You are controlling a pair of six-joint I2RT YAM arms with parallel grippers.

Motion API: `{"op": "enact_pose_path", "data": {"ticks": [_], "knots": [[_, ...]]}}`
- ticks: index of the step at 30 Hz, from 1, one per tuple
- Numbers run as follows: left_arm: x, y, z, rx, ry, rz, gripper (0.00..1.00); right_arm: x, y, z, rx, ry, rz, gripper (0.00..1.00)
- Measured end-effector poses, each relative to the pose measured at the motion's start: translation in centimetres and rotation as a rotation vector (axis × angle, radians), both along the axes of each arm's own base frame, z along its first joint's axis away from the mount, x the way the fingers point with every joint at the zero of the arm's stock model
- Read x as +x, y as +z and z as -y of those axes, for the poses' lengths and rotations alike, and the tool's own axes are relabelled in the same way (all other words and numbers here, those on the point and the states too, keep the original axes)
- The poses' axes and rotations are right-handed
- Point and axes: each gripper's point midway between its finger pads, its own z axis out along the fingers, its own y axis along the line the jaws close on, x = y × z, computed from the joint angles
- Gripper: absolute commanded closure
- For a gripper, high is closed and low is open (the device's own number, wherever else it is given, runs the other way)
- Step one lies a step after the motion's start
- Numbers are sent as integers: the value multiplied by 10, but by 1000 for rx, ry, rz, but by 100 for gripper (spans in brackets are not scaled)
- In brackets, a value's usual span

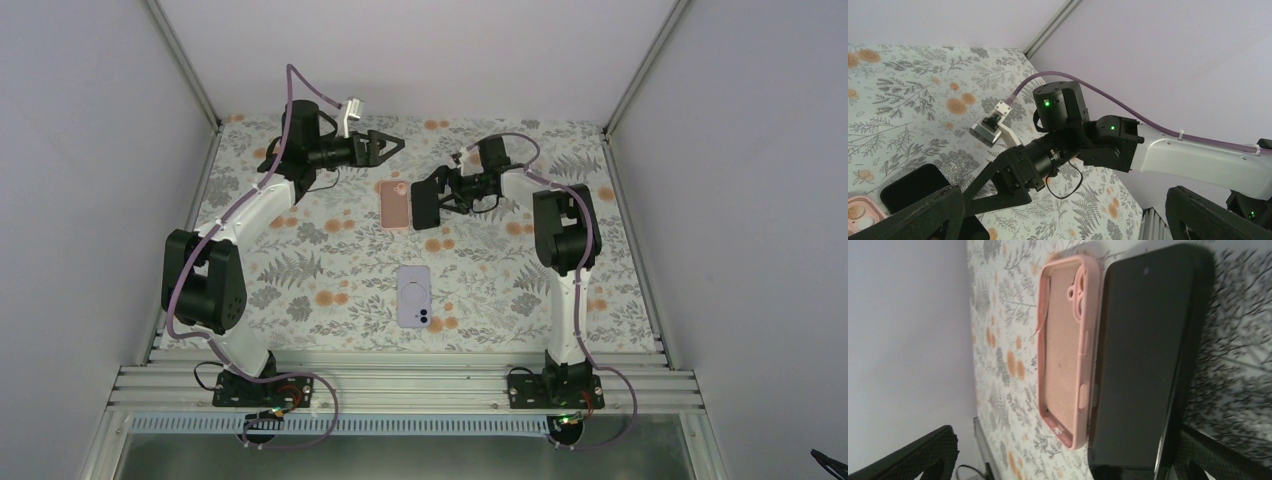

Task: Take the phone out of the phone case
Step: Place the phone at the center of the board, then pick up the phone at the center of the board.

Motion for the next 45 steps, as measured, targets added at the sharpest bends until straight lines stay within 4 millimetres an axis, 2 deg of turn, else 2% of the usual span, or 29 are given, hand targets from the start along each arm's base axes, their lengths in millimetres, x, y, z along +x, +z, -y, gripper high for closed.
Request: {"op": "enact_pose_path", "data": {"ticks": [7,16,19,23,28,31,34,37,41,45], "knots": [[0,-1,0,4,2,-3,0,15,-1,9,-106,-25,74,1],[-3,-7,-2,61,-11,28,0,13,3,7,-117,-11,90,1],[-8,-6,-5,116,-25,71,0,14,17,8,-114,-8,128,1],[-22,-3,-10,217,-75,162,0,17,57,16,-105,-16,227,1],[-60,-17,-11,412,-211,316,0,21,112,45,-96,-66,358,1],[-96,-39,-4,566,-348,456,0,25,129,71,-102,-112,405,1],[-145,-80,-6,736,-508,593,0,27,133,99,-112,-165,414,1],[-182,-122,-14,883,-647,686,0,29,131,126,-121,-220,405,1],[-199,-165,-21,1027,-778,769,0,28,132,154,-127,-278,409,1],[-208,-187,-19,1132,-877,904,0,23,137,163,-125,-297,429,1]]}}
